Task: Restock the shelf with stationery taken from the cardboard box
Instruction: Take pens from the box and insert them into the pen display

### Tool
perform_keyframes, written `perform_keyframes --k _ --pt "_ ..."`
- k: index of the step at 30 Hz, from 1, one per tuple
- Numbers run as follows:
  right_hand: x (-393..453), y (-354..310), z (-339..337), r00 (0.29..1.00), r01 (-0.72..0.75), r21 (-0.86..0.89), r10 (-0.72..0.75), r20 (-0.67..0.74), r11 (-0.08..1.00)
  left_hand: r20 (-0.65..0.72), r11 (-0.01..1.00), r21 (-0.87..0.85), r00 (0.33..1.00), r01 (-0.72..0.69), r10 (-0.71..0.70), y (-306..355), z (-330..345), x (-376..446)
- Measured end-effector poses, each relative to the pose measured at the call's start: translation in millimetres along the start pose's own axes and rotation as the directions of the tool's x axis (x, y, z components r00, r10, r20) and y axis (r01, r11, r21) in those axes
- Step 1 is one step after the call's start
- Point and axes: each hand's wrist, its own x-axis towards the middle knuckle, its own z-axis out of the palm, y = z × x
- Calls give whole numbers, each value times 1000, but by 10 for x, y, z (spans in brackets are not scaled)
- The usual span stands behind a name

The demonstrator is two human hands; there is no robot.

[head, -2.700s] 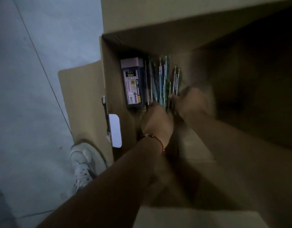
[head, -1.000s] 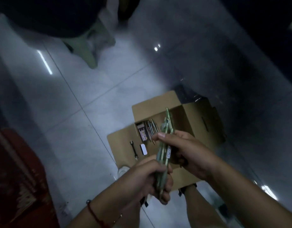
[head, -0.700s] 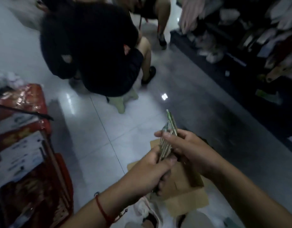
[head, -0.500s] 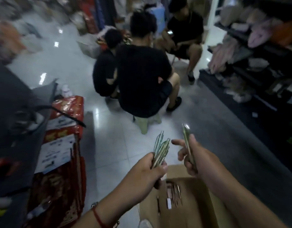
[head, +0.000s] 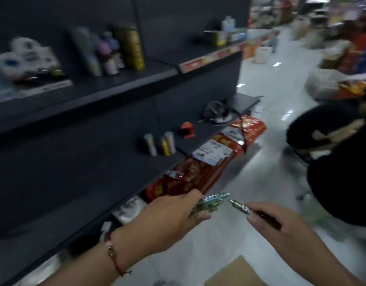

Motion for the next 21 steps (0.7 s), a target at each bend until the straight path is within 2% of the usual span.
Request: perform_keyframes --k 5,10,14,21 --pt "527 -775 672 946 257 -87 -232 225 962 -112 969 61 966 239 -232 -684 -297 -676" --pt "1081 -1634 1515 872 394 0 -373 318 919 -240 921 9 895 389 -376 -1619 -675 -1301" --pt "1538 -2374 2387 840 381 179 -420 342 907 -301 885 -13 842 465 -447 -2429 -1174 -1894" --pt "2123 -3649 3766 770 414 415 -555 315 810 -428 809 114 763 577 -484 -3756 -1847 -2736"
